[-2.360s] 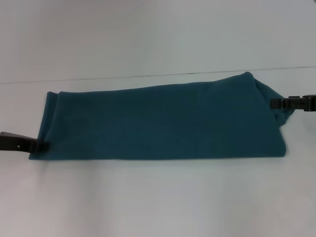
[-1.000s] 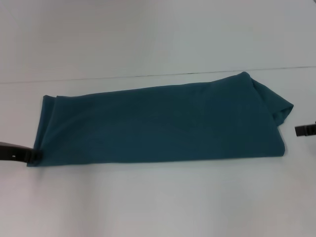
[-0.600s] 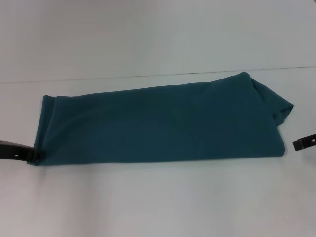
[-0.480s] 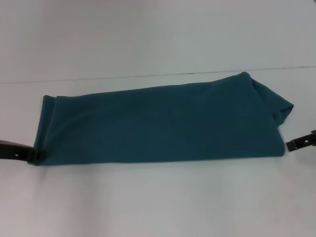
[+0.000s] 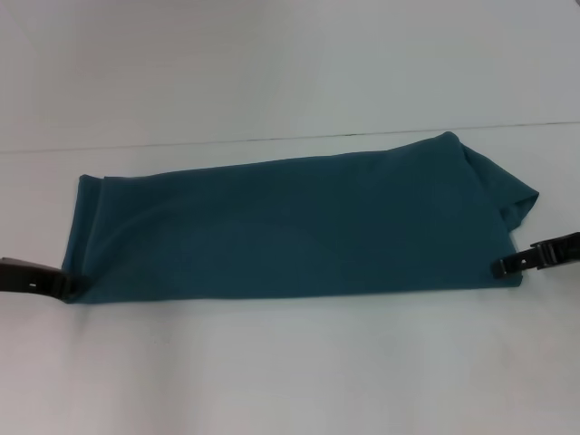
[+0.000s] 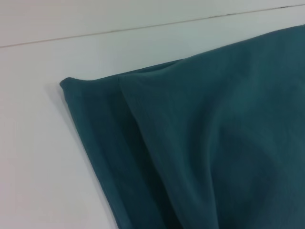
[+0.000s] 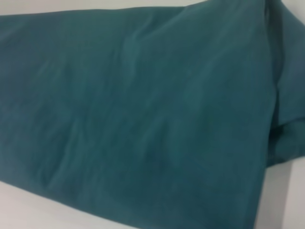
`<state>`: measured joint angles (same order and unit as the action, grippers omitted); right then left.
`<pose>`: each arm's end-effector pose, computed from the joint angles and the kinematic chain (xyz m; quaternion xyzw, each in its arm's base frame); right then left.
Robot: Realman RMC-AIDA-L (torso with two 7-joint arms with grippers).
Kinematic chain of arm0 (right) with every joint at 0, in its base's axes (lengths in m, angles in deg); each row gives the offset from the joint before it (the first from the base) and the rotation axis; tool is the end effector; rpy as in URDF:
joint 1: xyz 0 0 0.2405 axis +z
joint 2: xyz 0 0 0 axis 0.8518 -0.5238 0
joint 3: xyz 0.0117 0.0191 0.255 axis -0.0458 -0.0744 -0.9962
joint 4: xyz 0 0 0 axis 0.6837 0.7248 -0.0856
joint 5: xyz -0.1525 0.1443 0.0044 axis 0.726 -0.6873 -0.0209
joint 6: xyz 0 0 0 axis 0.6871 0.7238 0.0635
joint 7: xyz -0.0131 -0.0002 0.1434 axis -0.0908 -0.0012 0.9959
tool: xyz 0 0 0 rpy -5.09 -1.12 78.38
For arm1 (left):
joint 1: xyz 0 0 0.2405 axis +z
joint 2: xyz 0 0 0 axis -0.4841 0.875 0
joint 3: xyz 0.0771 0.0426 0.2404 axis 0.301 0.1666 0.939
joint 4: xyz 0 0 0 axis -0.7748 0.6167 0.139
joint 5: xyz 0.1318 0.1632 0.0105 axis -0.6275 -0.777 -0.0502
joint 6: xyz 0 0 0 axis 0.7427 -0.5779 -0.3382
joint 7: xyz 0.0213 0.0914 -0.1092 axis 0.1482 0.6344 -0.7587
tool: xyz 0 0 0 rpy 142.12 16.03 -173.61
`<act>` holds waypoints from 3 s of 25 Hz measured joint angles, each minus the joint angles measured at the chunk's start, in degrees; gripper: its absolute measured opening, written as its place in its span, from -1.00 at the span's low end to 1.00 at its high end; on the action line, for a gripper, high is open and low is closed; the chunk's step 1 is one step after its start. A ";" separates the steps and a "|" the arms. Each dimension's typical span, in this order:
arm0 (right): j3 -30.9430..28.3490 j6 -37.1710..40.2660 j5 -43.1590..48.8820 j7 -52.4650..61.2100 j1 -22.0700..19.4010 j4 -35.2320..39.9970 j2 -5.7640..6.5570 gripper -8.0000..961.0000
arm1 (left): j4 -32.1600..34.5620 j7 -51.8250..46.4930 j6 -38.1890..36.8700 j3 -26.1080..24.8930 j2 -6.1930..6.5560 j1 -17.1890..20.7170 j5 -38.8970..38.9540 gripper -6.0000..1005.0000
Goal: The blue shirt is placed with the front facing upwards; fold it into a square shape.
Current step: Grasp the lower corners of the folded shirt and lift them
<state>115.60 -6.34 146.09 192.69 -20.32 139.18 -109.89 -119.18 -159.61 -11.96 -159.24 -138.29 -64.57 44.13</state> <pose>0.3064 0.3833 0.0717 -0.8031 0.5350 -0.0356 0.2597 -0.2988 0.3897 0.0374 -0.8467 -0.4519 0.0216 0.2800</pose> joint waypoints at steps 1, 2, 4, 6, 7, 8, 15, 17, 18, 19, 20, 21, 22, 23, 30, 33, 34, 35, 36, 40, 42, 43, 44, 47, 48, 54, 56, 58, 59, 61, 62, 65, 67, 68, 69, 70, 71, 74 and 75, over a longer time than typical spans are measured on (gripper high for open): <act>0.13 -0.39 0.05 -0.01 0.07 -0.25 -0.03 0.88 | 0.00 0.00 -0.06 0.02 0.04 -0.03 0.00 -0.94; 0.27 -0.79 0.08 -0.01 0.13 -0.46 -0.04 0.88 | -0.01 0.00 -0.11 0.04 0.08 -0.05 0.00 -0.94; 0.39 -1.44 0.09 -0.02 0.24 -0.86 -0.09 0.88 | -0.01 0.00 -0.15 0.04 0.17 -0.06 0.00 -0.95; 0.41 -2.12 -0.03 0.01 0.50 -1.65 -0.09 0.88 | -0.01 0.00 -0.17 0.03 0.20 -0.09 0.00 -0.95; 0.41 -2.55 -0.06 0.03 0.76 -2.24 -0.03 0.88 | -0.01 0.00 -0.16 -0.01 0.21 -0.11 0.00 -0.95; 0.41 -2.91 -0.07 0.05 1.01 -2.92 0.03 0.87 | -0.01 0.00 -0.17 -0.02 0.22 -0.13 0.00 -0.95; 0.40 -5.25 0.14 0.03 2.51 -6.92 0.58 0.87 | -0.01 -0.26 -0.16 -0.08 0.28 -0.40 0.00 -0.95; 0.40 -5.61 0.20 0.07 2.66 -7.36 0.63 0.87 | -0.01 -0.46 -0.16 0.01 0.41 -0.47 0.00 -0.95; 0.41 -5.85 0.21 0.14 2.70 -7.50 0.65 0.87 | -0.01 -0.51 -0.16 0.04 0.45 -0.49 0.00 -0.95; 0.42 -6.05 0.22 0.20 2.72 -7.58 0.67 0.82 | -0.01 -0.52 -0.16 0.04 0.49 -0.50 0.00 -0.94; 0.46 -6.17 0.24 0.24 2.73 -7.59 0.67 0.78 | -0.01 -0.54 -0.16 0.04 0.55 -0.53 0.00 -0.94; 0.64 -6.27 0.29 0.31 2.73 -7.65 0.68 0.73 | -0.01 -0.56 -0.16 0.04 0.58 -0.56 0.00 -0.94; 0.95 -6.29 0.34 0.39 2.74 -7.76 0.69 0.69 | -0.01 -0.56 -0.16 0.04 0.60 -0.57 0.00 -0.94; 1.50 -6.35 0.38 0.45 2.76 -7.97 0.80 0.64 | -0.01 -0.57 -0.16 0.04 0.63 -0.60 0.00 -0.94; 3.55 -7.09 0.51 0.42 3.09 -9.61 1.32 0.04 | 0.18 -0.61 -0.16 -0.02 0.66 -0.59 0.00 -0.94; 3.57 -6.96 0.51 0.12 2.83 -9.22 1.49 -0.09 | 0.23 -0.61 -0.16 -0.03 0.66 -0.53 0.00 -0.94; 3.57 -6.93 0.51 0.08 2.70 -9.15 1.63 -0.14 | 0.24 -0.62 -0.16 -0.03 0.66 -0.53 0.00 -0.94; 3.57 -6.91 0.51 0.07 2.53 -9.13 1.80 -0.18 | 0.25 -0.62 -0.17 -0.03 0.66 -0.52 0.00 -0.94; 3.57 -6.84 0.52 0.07 2.42 -9.13 1.91 -0.23 | 0.24 -0.62 -0.27 -0.01 0.66 -0.50 0.00 -0.94; 3.57 -6.13 0.49 0.02 1.54 -9.07 2.14 -0.44 | 0.04 -0.62 -1.53 0.03 0.66 -0.23 -0.05 -0.95; 3.57 -5.43 0.31 -0.07 0.81 -8.50 2.14 -0.60 | -0.04 -0.62 -2.25 -0.02 0.66 -0.01 -0.08 -0.94; 3.54 -4.92 0.21 -0.13 0.38 -8.10 2.14 -0.69 | -0.08 -0.62 -2.63 -0.11 0.66 0.13 -0.08 -0.93; 3.45 -4.43 0.12 -0.16 -0.11 -7.47 2.08 -0.77 | -0.13 -0.62 -3.00 -0.16 0.66 0.30 -0.09 -0.93; 3.06 -2.57 0.02 -0.17 -1.49 -5.30 1.71 -0.95 | -0.84 -0.62 -3.99 -0.24 0.71 1.10 -0.09 -0.91; 2.91 -1.84 -0.03 -0.17 -1.90 -4.46 1.58 -0.94 | -1.26 -0.61 -4.35 -0.25 0.68 1.43 -0.10 -0.90; 2.80 2.56 -0.22 -0.17 -3.43 -0.12 0.24 -0.87 | -5.38 -1.35 -7.88 -0.52 0.28 3.94 -0.09 -0.86; 3.00 3.43 -0.16 -0.17 -3.65 0.40 -0.21 -0.84 | -6.40 -1.79 -8.81 -0.53 0.27 4.83 -0.09 -0.85; 3.19 3.81 0.09 -0.17 -3.75 0.52 -0.56 -0.82 | -7.06 -2.04 -9.30 -0.54 0.27 5.59 -0.09 -0.84; 3.23 4.10 0.25 -0.17 -3.83 0.55 -0.75 -0.81 | -7.31 -2.05 -9.49 -0.54 0.23 5.88 -0.09 -0.83; 3.25 4.64 0.35 -0.17 -4.04 0.57 -1.00 -0.78 | -7.51 -2.06 -9.74 -0.55 0.19 6.32 -0.09 -0.82; 3.26 5.06 0.36 -0.17 -4.25 0.58 -1.17 -0.77 | -7.52 -2.07 -9.91 -0.56 0.17 6.53 -0.09 -0.81; 3.28 6.13 0.36 -0.17 -5.06 1.13 -1.61 -0.73 | -7.55 -2.08 -10.05 -0.51 0.16 7.00 -0.09 -0.79; 3.16 6.70 0.19 -0.17 -5.63 1.92 -1.85 -0.71 | -7.56 -2.07 -10.06 -0.49 0.12 7.11 -0.09 -0.78; 2.49 8.23 -0.41 -0.19 -5.90 2.46 -1.82 -0.70 | -7.48 -2.02 -10.06 -0.50 0.10 7.14 -0.09 -0.78; 2.49 8.23 -0.41 -0.19 -5.90 2.46 -1.82 -0.68 | -7.38 -1.96 -10.13 -0.46 0.08 7.15 -0.09 -0.77; 2.22 9.11 -0.79 -0.21 -5.88 2.49 -1.64 -0.67 | -7.26 -1.89 -10.41 -0.33 0.08 7.12 -0.09 -0.76; 1.98 10.09 -1.27 -0.13 -5.81 2.52 -1.29 -0.66 | -7.17 -1.84 -10.83 -0.17 0.10 7.01 -0.11 -0.76; 1.17 11.93 -2.14 0.38 -5.74 3.23 -0.75 -0.62 | -6.77 -2.17 -12.90 0.46 0.11 6.13 -0.75 -0.74; 0.82 12.46 -2.26 0.50 -5.72 3.54 -0.58 -0.61 | -6.78 -2.58 -13.32 0.56 0.03 5.95 -1.16 -0.73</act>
<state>116.42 6.12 143.83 193.19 -26.04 142.72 -110.47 -125.96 -162.19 -25.29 -158.68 -138.26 -58.62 42.97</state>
